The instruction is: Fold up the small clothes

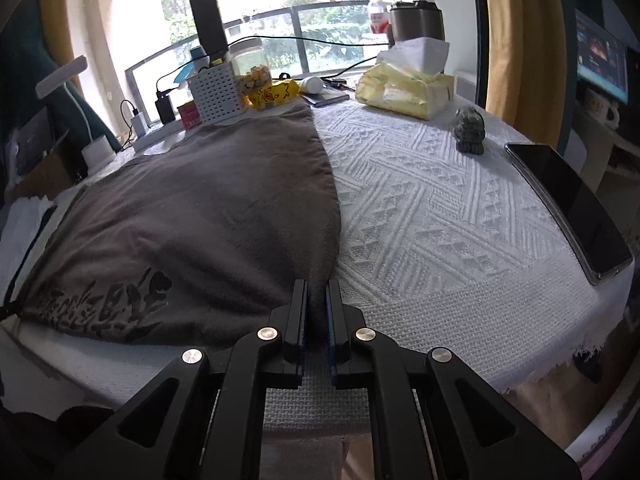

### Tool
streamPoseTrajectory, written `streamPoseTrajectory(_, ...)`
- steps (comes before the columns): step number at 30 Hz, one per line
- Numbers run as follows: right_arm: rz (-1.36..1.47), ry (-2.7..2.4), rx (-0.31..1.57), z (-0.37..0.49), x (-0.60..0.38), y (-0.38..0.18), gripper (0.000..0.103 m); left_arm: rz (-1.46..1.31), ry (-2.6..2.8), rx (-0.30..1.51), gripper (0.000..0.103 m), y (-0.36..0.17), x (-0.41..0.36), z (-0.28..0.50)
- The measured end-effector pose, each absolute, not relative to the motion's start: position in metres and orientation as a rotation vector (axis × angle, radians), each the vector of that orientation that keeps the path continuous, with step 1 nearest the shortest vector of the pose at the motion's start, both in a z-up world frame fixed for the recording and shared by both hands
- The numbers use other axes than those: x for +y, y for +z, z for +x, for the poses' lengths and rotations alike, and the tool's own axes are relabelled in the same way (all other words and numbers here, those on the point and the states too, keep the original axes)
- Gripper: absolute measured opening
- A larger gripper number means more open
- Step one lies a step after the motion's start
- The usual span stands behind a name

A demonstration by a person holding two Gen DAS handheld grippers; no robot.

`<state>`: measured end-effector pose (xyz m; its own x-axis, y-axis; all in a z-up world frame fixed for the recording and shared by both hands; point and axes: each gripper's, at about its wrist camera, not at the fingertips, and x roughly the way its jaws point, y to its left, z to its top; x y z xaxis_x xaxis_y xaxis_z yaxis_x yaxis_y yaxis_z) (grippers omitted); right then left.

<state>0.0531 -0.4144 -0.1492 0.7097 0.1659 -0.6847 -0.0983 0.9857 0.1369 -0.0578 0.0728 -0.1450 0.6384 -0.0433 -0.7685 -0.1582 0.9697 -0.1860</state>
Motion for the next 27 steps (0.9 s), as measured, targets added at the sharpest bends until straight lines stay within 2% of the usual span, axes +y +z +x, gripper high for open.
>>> streamPoseTrajectory(6,0.097,0.055,0.743,0.054,-0.427,-0.129,0.016,-0.246,0.107,0.830,0.040,-0.131,0.087,-0.049)
streamPoseTrajectory(27,0.015,0.094,0.804,0.173,-0.402,-0.120,0.016,-0.173,0.127,0.861,0.041,-0.137,0.119,0.094)
